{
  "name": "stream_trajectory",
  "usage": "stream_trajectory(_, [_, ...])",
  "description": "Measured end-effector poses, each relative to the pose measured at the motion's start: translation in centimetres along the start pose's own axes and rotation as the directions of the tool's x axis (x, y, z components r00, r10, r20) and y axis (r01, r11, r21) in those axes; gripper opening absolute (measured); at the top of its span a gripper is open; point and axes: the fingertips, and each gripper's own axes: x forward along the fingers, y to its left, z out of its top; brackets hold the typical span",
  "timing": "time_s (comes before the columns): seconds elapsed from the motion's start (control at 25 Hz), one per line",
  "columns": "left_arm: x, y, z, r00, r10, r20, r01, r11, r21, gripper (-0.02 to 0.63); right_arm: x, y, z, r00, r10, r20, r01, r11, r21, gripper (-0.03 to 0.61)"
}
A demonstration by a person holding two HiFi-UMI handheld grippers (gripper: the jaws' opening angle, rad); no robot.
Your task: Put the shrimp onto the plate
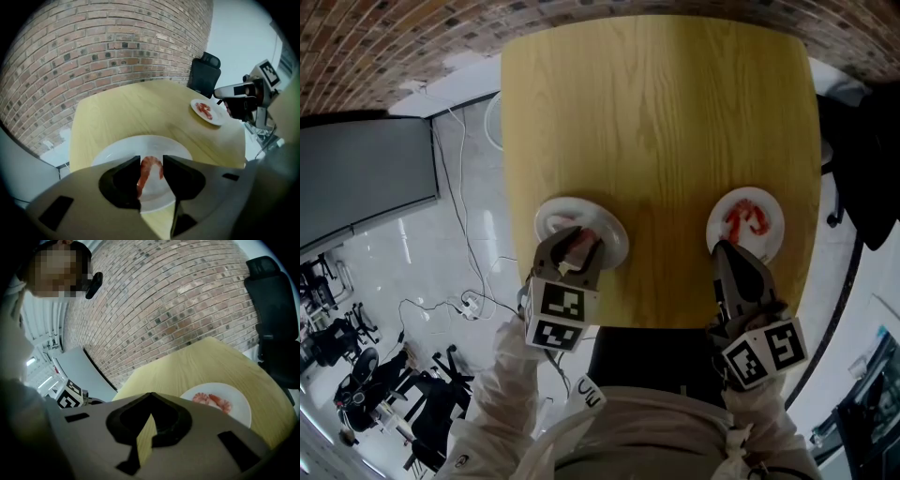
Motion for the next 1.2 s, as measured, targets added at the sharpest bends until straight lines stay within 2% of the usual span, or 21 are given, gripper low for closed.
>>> stream_trajectory(0.32, [0.0,-2.7,2.3,1.000,-0.016,0.020,0.015,0.998,0.064,0.153,-2.5,-2.3,0.7,0.999,-0.032,0.039,0.032,0.999,0.012,0.023])
stream_trajectory(0.68, [1.0,-7.6,5.7,0.997,-0.067,0.046,0.060,0.990,0.126,0.153,-6.2,-5.9,1.4,0.992,-0.092,0.086,0.088,0.995,0.045,0.024])
stream_trajectory(1.04, [2.8,-13.7,8.7,0.989,-0.143,0.037,0.131,0.965,0.226,0.153,-10.4,-10.3,1.1,0.976,-0.175,0.126,0.162,0.981,0.104,0.024])
stream_trajectory(1.2, [3.7,-16.5,9.9,0.983,-0.182,0.040,0.163,0.944,0.286,0.153,-12.3,-11.9,0.7,0.967,-0.210,0.142,0.192,0.972,0.132,0.023])
